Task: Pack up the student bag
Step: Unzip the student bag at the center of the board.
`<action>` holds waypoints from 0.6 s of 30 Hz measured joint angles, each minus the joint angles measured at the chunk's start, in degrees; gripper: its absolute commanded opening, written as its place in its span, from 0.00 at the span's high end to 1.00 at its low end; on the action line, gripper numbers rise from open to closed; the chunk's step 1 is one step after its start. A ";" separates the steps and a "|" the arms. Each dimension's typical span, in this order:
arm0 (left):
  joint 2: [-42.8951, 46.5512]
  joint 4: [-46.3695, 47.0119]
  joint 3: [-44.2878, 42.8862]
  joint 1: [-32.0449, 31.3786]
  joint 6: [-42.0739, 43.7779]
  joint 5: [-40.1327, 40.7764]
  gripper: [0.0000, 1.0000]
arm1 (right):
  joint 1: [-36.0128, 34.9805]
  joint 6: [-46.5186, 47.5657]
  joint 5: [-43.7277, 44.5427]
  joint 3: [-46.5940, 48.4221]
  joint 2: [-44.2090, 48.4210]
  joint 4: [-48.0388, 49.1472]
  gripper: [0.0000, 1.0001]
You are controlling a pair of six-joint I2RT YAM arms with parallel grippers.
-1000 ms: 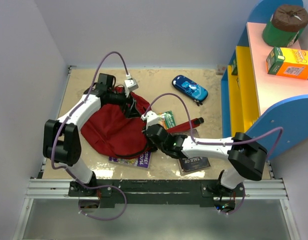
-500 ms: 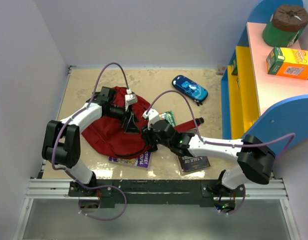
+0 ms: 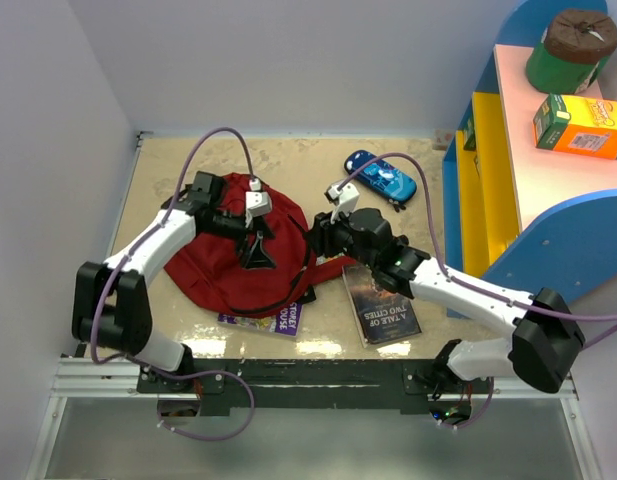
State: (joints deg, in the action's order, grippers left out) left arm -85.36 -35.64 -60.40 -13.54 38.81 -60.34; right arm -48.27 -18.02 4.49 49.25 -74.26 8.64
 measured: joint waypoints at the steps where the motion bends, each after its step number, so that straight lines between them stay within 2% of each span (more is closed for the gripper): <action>1: -2.47 -4.90 -1.95 -0.04 3.21 -0.81 0.00 | 0.26 -0.13 0.42 0.00 -0.28 -0.13 0.58; 3: -9.35 -14.38 -7.67 -0.50 11.26 -2.12 0.00 | 0.52 -0.59 1.01 0.00 -1.11 -0.33 0.58; 5: -13.31 -15.47 -9.60 -1.25 14.67 -1.99 0.00 | 0.85 -1.05 1.66 -0.02 -1.86 -0.81 0.58; 6: -12.74 -13.99 -8.26 -1.49 13.99 -1.01 0.00 | 1.01 -1.27 1.92 -0.02 -2.05 -1.01 0.58; 9: -1.05 -5.79 1.84 -3.17 9.44 3.30 0.00 | 1.57 -2.08 2.29 -0.02 -3.02 -1.62 0.58; 11: 4.26 -5.95 2.36 -5.07 8.26 3.50 0.00 | 1.84 -2.36 2.40 -0.02 -3.43 -1.68 0.58; 16: 0.96 -4.39 -0.63 -7.93 7.13 2.40 0.00 | 2.12 -3.26 2.27 -0.02 -5.27 -1.73 0.59; 18: 0.74 -2.10 2.10 -10.03 4.59 4.76 0.06 | 2.12 -3.56 2.25 -0.02 -5.73 -1.81 0.59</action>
State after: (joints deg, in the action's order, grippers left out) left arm -84.62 -37.74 -58.30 -23.57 43.40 -55.57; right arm -46.15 -21.58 6.74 49.23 -79.99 6.83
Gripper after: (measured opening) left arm 0.999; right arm 0.418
